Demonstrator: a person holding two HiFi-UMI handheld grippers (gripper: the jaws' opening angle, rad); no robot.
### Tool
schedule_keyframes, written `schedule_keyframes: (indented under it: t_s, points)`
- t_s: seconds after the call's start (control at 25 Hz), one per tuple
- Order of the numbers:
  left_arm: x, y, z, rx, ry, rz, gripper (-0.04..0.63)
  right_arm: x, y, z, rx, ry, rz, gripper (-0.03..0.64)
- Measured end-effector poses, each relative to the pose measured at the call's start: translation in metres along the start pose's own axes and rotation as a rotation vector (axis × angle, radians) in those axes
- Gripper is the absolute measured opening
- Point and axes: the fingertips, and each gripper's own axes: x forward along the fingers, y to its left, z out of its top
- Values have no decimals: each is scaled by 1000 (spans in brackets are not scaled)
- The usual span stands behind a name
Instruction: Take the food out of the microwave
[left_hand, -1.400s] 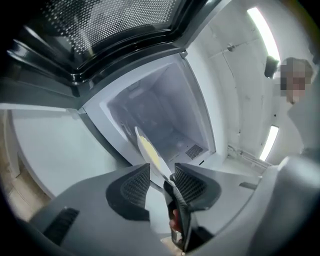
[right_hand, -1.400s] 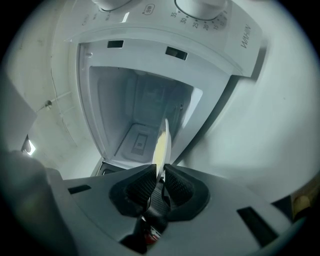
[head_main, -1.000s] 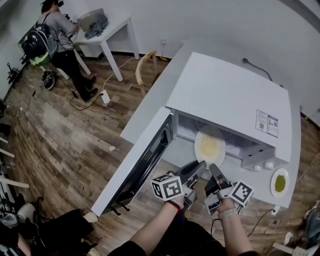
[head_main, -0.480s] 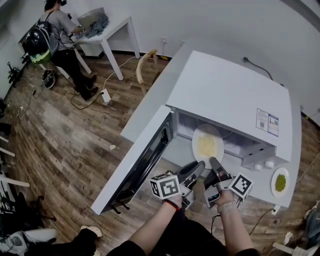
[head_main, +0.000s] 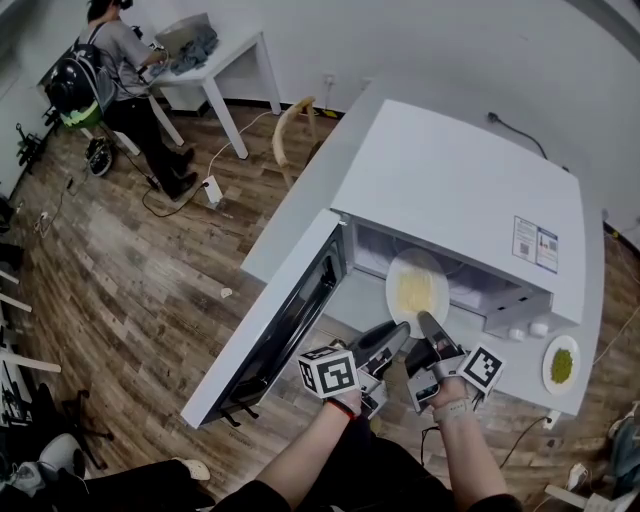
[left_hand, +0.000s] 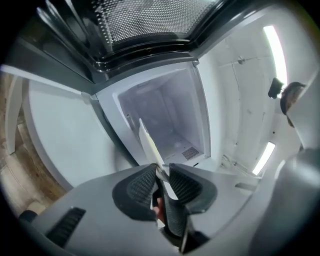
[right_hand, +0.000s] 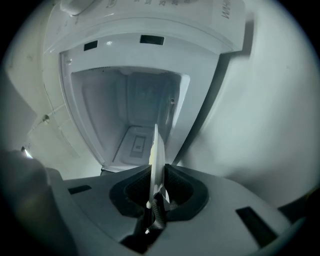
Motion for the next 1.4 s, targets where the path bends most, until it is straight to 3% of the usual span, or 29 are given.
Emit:
schedule_keyframes:
  t_s: [0.44, 1.4]
  points:
    - [0, 2, 9, 78, -9, 46, 103, -12, 3, 0, 30, -19, 29, 61]
    - [-30, -47, -18, 136, 63, 19, 109, -68, 31, -28, -1, -14, 46, 61]
